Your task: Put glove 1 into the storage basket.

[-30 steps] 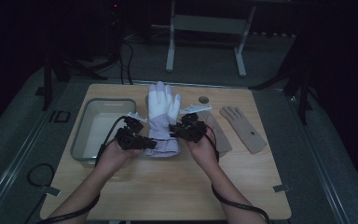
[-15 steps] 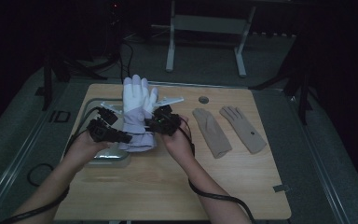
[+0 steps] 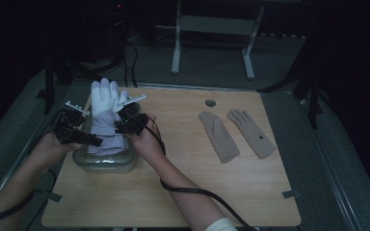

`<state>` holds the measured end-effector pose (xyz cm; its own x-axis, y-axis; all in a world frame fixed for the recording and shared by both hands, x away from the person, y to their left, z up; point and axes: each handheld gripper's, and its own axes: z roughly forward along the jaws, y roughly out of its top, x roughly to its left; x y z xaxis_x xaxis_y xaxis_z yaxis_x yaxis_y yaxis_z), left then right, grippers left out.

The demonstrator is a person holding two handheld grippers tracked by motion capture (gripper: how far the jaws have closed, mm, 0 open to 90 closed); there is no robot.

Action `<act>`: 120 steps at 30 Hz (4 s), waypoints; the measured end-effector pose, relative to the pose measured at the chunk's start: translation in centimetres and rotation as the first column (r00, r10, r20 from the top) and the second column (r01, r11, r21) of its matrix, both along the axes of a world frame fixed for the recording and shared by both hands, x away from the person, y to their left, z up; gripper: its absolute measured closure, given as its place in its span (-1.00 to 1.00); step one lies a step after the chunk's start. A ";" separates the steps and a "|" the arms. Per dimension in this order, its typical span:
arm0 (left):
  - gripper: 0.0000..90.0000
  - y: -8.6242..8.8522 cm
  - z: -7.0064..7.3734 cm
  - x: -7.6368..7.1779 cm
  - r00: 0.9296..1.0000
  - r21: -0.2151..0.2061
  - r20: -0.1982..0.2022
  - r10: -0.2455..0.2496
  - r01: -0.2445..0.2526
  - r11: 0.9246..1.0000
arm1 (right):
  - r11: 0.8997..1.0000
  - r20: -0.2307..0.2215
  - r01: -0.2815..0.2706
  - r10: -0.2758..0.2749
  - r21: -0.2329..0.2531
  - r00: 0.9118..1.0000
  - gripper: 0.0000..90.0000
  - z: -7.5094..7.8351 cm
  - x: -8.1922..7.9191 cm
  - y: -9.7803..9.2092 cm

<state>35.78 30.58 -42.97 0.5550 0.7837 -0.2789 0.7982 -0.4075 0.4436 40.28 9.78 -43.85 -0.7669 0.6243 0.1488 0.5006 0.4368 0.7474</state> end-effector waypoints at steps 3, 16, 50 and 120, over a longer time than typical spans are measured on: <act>0.66 0.3 -1.6 0.3 1.000 -0.013 -0.019 0.007 -0.007 1.000 | 1.000 -0.018 0.000 -0.001 -0.013 1.000 0.76 -1.2 0.3 0.5; 0.65 -0.7 -5.9 1.0 0.991 0.032 -0.133 0.019 -0.015 0.999 | 0.987 -0.094 -0.007 -0.008 -0.158 0.996 0.74 -5.1 0.6 1.5; -0.57 -3.7 -1.9 -2.3 0.974 -0.134 0.191 0.119 -0.094 0.986 | 0.992 -0.011 -0.053 0.052 -0.115 0.999 -0.58 -1.2 0.8 -2.3; -0.97 -22.2 -9.5 -5.0 0.896 -0.199 0.431 -0.104 0.207 0.958 | 0.991 0.102 0.127 -0.124 -0.027 0.987 -0.76 -5.7 -2.8 -28.4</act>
